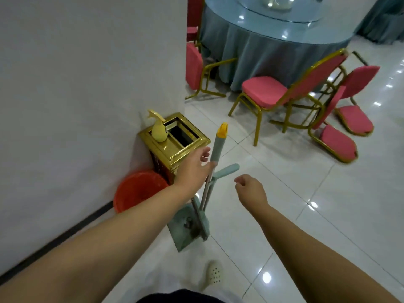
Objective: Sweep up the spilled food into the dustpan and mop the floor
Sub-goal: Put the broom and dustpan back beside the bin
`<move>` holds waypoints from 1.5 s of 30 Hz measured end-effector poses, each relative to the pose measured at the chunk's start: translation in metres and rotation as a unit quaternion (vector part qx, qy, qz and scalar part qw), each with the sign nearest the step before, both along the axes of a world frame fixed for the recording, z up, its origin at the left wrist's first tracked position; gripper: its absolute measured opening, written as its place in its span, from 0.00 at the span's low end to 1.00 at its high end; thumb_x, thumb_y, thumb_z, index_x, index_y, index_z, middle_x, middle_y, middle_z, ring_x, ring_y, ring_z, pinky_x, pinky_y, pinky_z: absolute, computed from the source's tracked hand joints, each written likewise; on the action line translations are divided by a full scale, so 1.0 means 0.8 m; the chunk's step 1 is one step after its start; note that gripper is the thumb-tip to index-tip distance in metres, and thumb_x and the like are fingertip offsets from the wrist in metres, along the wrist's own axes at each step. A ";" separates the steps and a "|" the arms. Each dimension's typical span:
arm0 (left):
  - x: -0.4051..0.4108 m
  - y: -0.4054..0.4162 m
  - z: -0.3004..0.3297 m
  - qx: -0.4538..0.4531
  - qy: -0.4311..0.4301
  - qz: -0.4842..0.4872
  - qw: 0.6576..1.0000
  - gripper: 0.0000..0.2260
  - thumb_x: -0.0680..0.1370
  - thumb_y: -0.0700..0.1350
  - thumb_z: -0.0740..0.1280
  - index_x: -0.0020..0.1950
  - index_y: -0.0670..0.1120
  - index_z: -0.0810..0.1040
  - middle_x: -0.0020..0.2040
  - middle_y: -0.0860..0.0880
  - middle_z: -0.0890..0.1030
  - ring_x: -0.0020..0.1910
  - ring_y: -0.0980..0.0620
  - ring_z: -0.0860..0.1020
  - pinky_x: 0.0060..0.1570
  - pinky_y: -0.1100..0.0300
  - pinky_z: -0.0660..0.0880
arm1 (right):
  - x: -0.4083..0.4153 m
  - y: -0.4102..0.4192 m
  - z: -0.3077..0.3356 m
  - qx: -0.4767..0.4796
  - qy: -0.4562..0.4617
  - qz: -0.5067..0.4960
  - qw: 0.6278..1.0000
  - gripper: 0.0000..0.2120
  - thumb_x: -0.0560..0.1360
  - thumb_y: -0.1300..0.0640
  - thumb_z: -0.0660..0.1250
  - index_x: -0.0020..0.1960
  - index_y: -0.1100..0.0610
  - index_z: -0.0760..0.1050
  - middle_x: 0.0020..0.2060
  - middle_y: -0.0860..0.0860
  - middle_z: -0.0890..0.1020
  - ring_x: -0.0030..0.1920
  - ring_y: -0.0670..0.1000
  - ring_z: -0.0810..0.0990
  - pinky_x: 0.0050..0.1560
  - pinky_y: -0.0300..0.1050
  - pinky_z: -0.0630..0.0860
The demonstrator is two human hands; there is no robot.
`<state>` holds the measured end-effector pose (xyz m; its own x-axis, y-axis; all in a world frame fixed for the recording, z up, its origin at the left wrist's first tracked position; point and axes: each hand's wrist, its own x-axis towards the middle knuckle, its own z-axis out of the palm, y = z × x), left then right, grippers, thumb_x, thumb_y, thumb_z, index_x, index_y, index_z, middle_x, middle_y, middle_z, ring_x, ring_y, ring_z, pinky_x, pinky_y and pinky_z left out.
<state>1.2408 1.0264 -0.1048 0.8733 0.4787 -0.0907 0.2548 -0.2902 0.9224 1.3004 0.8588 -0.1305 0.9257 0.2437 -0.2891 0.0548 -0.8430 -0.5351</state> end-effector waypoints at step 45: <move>-0.333 0.076 0.042 0.012 -0.092 0.118 0.989 0.07 0.75 0.46 0.68 0.52 0.54 0.76 0.44 0.58 0.79 0.47 0.52 0.80 0.52 0.46 0.77 | -0.188 0.132 -0.031 -0.124 0.009 0.332 0.935 0.16 0.76 0.54 0.67 0.61 0.57 0.74 0.47 0.50 0.71 0.41 0.47 0.74 0.40 0.36 0.73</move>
